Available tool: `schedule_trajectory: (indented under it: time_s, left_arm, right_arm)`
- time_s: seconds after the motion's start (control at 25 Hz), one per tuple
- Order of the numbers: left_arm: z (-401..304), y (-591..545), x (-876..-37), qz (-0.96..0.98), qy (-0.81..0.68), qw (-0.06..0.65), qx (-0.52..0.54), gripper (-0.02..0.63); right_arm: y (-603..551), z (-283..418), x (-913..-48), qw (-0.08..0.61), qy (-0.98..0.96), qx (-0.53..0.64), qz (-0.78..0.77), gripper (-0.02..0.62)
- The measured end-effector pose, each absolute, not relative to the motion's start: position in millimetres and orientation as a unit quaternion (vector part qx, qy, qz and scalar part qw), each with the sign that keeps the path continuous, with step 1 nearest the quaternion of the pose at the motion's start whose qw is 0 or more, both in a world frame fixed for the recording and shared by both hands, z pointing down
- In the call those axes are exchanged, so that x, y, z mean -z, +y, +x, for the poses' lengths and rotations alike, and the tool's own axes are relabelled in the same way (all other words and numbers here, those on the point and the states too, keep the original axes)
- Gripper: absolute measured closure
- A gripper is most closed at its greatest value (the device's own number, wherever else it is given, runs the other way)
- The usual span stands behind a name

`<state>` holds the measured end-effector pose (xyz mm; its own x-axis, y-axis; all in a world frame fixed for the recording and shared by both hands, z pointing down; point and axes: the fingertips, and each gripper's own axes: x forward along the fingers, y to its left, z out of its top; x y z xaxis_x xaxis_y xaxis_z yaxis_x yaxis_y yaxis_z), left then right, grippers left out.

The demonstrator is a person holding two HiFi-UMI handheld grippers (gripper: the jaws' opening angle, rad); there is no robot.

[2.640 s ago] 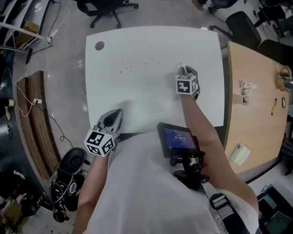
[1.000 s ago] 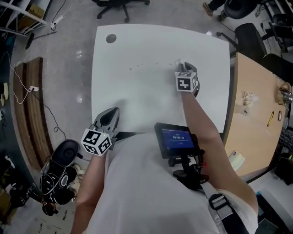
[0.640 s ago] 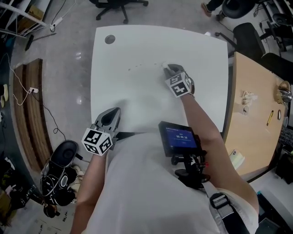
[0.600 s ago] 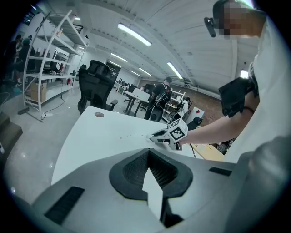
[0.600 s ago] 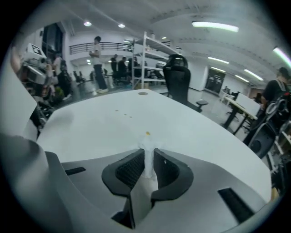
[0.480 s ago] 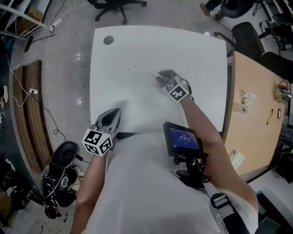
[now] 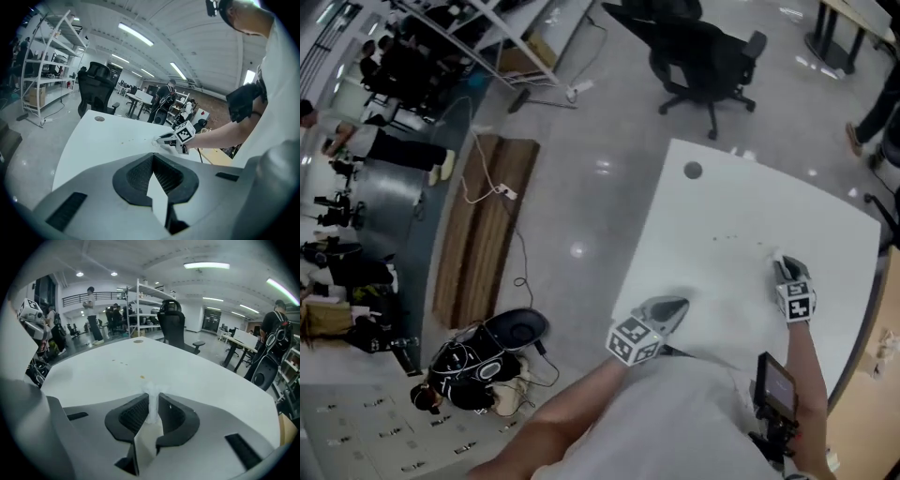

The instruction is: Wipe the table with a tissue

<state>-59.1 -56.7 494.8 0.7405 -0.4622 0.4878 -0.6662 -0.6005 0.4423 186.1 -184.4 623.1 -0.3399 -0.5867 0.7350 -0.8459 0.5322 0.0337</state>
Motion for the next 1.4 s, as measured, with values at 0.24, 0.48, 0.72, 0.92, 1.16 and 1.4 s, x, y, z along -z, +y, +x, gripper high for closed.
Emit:
schedule_trajectory:
  time_s: [0.24,0.48,0.72,0.92,1.16,1.4]
  left_arm:
    - [-83.1,-53.9,-494.9,0.891,-0.309,0.295,-0.157,0.6]
    - [-126.0,-75.5,-484.9,0.893,-0.334,0.264,-0.148,0.6]
    - [-105.6,-73.8,-480.5,0.886,-0.334,0.286,-0.147,0.6]
    - [-106.8,-77.9,-478.6,0.883,-0.341,0.29,-0.141,0.6]
    - [-103.9,-70.9,-482.8,0.883,-0.335,0.297,-0.142,0.6]
    - [-91.9,-70.0,-474.0,0.889,-0.33,0.286,-0.138,0.6]
  right_arm:
    - [-200.6,187.9,-621.2,0.357,-0.764,-0.176,0.508,0.534]
    - [-238.7,152.9,-641.7,0.349,-0.753,-0.17,0.531,0.534]
    - [-239.3,174.3,-625.0,0.373,-0.743,-0.159,0.533,0.534]
    - [-238.3,175.9,-616.8,0.401,-0.706,-0.111,0.573,0.534]
    - [-225.9,130.3,-618.5,0.41,-0.732,-0.07,0.539,0.534]
    - [-204.5,98.9,-621.4,0.427,-0.778,-0.037,0.459,0.534]
